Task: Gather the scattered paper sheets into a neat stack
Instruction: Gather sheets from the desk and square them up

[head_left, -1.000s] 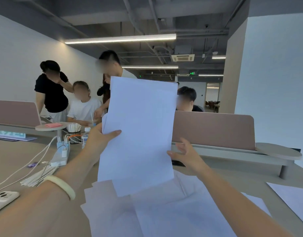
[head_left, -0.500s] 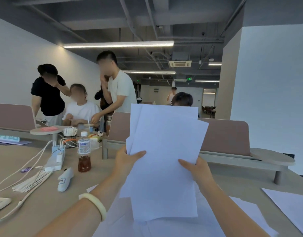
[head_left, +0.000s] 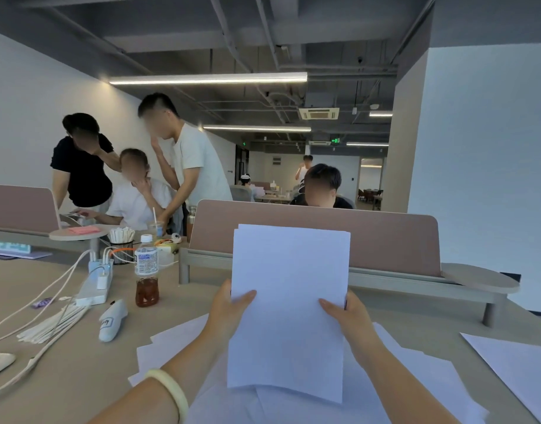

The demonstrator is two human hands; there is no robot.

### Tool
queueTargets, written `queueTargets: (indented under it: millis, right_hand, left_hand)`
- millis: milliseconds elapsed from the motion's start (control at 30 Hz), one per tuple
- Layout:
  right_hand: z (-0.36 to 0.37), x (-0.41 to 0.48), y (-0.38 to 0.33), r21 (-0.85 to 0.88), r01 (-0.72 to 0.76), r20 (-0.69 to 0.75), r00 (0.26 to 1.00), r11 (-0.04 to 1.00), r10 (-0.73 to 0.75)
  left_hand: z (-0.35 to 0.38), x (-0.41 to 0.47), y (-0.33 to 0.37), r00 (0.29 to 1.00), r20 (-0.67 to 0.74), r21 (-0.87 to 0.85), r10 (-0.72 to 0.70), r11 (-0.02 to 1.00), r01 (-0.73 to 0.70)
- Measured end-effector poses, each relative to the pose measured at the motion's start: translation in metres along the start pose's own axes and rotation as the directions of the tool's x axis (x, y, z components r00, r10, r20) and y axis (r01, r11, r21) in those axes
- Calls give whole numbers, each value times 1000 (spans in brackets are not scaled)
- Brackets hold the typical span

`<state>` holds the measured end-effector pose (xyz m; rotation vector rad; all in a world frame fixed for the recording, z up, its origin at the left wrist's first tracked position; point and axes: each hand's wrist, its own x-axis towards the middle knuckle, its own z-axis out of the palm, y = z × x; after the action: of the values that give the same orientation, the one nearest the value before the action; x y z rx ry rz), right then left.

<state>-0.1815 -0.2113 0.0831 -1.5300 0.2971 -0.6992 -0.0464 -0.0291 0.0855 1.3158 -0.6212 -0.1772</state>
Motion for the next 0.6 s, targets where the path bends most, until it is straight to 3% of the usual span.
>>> queueTargets:
  millis: [300,500,600]
  right_hand:
    - [1,-12,26,-126,-36,-51,998,991,30]
    - [2,0,20,-168,-68,-128,991,983,46]
    - [3,-9,30,-166,-83,-134,989,983,61]
  left_hand:
    - [-2,-6,-37,999,-36,102,-39,994,42]
    - [4,-5,-24,1000,-20,85,-5,996,7]
    - [4,-11,-36,998,-31,93,-55,994,58]
